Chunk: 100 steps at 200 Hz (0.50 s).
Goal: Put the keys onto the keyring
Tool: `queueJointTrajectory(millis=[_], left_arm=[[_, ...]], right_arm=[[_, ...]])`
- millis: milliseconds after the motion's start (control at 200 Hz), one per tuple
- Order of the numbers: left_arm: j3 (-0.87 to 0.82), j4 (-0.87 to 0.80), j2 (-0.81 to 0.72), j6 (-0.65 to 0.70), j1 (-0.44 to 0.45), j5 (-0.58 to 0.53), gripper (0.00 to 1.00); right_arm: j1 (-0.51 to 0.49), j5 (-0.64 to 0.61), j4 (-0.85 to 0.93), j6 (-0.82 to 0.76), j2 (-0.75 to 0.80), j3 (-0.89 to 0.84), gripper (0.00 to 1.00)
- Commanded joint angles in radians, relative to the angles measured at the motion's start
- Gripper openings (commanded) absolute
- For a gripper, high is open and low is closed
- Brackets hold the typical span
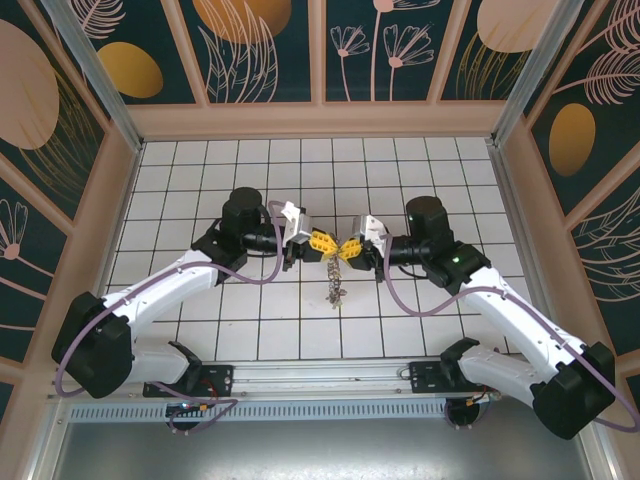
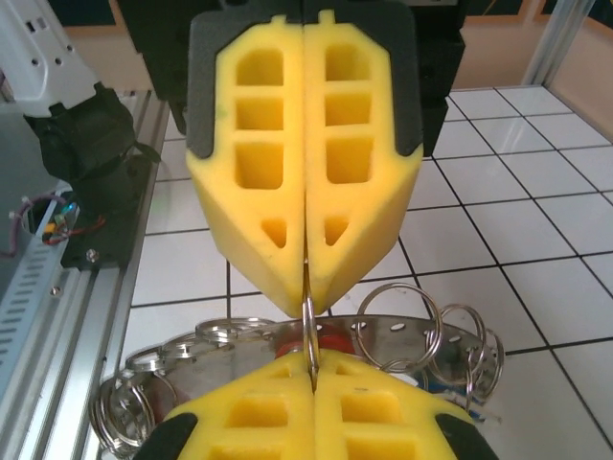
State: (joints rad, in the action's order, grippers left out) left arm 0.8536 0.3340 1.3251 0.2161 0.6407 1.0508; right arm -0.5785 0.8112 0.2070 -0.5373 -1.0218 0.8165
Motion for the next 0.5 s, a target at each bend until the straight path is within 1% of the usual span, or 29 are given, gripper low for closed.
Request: queueJointTrajectory(millis=[0, 115, 230, 285, 320, 385, 435, 496], left_arm=[[-0.018, 0.089, 0.0, -0.035, 0.005, 0.022, 0.0], [-0.023, 0.055, -0.001, -0.023, 0.005, 0.01, 0.0], [-0.037, 0.06, -0.009, -0.022, 0.005, 0.008, 0.0], [-0.039, 0.064, -0.01, -0.025, 0.005, 0.006, 0.0], [-0.041, 0.068, -0.009, -0.029, 0.007, 0.008, 0.0], [-0.042, 0.08, -0.007, -0.036, 0.006, 0.011, 0.0], [-0.042, 0.085, -0.005, -0.04, 0.005, 0.012, 0.0], [-0.042, 0.086, -0.003, -0.041, 0.005, 0.011, 0.0]], right_arm=[[-0.013, 0.019, -0.057, -0.006, -0.005, 0.03, 0.0], [-0.013, 0.008, -0.052, -0.013, 0.009, 0.026, 0.0], [-0.012, 0.015, -0.063, 0.0, 0.022, 0.014, 0.0], [-0.012, 0.018, -0.075, 0.011, 0.025, 0.006, 0.15], [-0.014, 0.022, -0.081, 0.015, 0.025, 0.003, 0.18], [-0.015, 0.03, -0.084, 0.015, 0.023, 0.003, 0.18], [-0.015, 0.036, -0.086, 0.015, 0.019, 0.005, 0.13], [-0.014, 0.044, -0.093, 0.014, 0.018, 0.005, 0.11]])
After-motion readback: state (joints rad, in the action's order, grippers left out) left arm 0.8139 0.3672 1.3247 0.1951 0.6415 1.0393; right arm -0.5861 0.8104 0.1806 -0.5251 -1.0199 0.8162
